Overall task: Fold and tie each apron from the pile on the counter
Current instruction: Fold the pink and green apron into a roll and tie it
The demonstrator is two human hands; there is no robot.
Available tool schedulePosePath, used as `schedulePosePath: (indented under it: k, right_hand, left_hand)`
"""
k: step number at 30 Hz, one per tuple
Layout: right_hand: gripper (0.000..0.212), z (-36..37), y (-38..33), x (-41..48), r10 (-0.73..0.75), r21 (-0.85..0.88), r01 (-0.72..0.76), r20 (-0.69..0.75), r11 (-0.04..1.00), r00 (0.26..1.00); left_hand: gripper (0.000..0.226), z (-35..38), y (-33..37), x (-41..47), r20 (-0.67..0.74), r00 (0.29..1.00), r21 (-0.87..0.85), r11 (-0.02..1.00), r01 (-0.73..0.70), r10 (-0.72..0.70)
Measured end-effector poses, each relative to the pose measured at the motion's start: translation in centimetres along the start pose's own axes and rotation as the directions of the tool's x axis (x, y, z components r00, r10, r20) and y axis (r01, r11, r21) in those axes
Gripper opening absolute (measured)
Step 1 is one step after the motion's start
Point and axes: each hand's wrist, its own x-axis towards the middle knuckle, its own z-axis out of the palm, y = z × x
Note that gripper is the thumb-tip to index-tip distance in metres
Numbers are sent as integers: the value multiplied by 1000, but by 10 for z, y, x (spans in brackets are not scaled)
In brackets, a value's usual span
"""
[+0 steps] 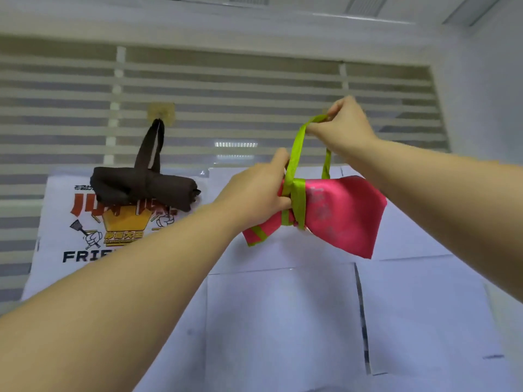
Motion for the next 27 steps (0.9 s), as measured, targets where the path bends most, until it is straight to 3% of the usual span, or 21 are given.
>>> schedulePosePath:
  k: [3, 5, 7, 11, 14, 20, 24, 27]
  right_hand:
    - [29, -21, 22, 34, 60, -98, -55, 48, 994, 997]
    - [18, -29, 35, 57, 83, -142, -72, 68, 987, 994]
    - [12, -30, 46, 81, 88, -199, -67, 101, 978, 991]
    - [23, -21, 57, 113, 66, -320, 10, 227, 947, 972]
    - [30, -10, 64, 127, 15, -414, 111, 290, 903, 957]
    - [32, 1, 73, 141, -133, -610, 338, 356, 717, 925]
    - [32, 2, 85, 140, -184, -681, 430, 405, 592, 895]
    - [28, -4, 97, 128, -207, -640, 364, 309, 677, 928]
  left_hand:
    - [33, 21, 13, 25, -82, 989, 87, 990, -114, 121]
    - [31, 32, 16, 46, -54, 990, 55, 991, -126, 128]
    - [26, 40, 16, 73, 20, 997, -16, 997, -70, 71]
    - [7, 42, 15, 119, 171, 985, -88, 995, 49, -34]
    - [19, 45, 14, 140, 209, 975, -88, 991, 97, -77]
    - [24, 60, 13, 152, 272, 957, -20, 994, 112, -102]
    - [26, 68, 20, 150, 389, 915, 74, 994, 86, -108]
    - [28, 70, 24, 146, 437, 893, 111, 992, 68, -110]
